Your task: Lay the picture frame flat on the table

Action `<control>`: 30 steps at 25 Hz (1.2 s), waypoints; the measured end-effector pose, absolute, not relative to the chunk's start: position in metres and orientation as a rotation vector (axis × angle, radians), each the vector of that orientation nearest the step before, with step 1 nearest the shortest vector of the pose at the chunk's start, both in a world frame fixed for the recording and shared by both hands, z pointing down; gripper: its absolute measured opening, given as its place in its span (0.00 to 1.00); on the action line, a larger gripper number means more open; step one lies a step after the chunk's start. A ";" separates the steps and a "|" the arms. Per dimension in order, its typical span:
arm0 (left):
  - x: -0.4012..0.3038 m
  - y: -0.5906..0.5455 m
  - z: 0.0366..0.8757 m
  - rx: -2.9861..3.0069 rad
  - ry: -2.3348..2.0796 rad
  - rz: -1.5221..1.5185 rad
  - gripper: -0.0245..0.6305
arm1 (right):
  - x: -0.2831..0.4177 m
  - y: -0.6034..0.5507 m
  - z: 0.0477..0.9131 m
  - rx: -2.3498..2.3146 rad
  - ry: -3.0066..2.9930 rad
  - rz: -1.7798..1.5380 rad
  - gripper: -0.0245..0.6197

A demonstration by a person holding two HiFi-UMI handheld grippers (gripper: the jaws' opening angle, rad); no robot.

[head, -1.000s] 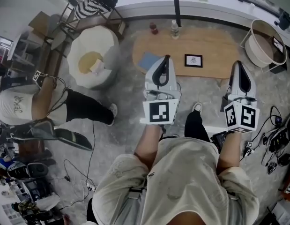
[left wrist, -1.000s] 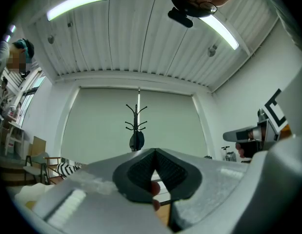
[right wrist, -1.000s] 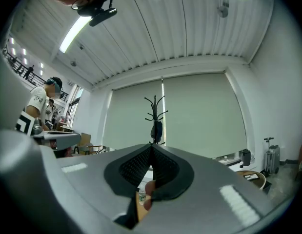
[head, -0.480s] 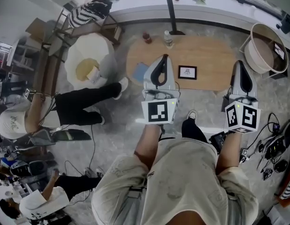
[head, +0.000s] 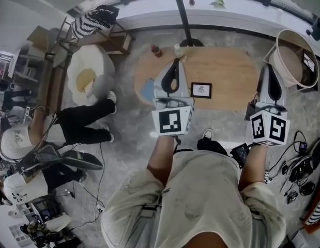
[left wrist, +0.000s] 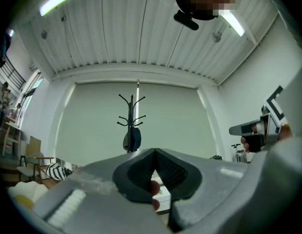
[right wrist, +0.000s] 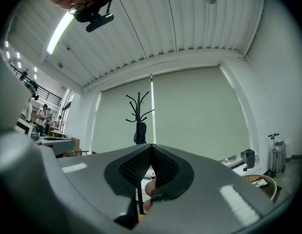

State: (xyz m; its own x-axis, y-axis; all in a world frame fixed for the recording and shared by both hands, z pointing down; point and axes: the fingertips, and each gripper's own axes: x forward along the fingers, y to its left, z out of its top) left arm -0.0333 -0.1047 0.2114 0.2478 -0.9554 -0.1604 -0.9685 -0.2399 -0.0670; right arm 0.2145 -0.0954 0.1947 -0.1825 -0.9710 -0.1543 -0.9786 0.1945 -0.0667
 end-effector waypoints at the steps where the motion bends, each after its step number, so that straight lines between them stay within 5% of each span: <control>1: -0.031 -0.110 0.210 -2.349 1.835 0.130 0.04 | 0.216 -0.101 0.195 -1.889 2.304 0.070 0.04; 30: -0.051 -0.217 0.223 -2.355 1.762 0.031 0.04 | 0.167 -0.219 0.214 -1.895 2.374 0.055 0.04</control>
State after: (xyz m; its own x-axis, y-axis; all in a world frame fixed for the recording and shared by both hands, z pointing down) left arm -0.0514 -0.2170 0.2226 0.2895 -0.9475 -0.1360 -0.9517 -0.2697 -0.1470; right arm 0.1666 -0.2189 0.2142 -0.2187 -0.9703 -0.1037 -0.9740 0.2235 -0.0366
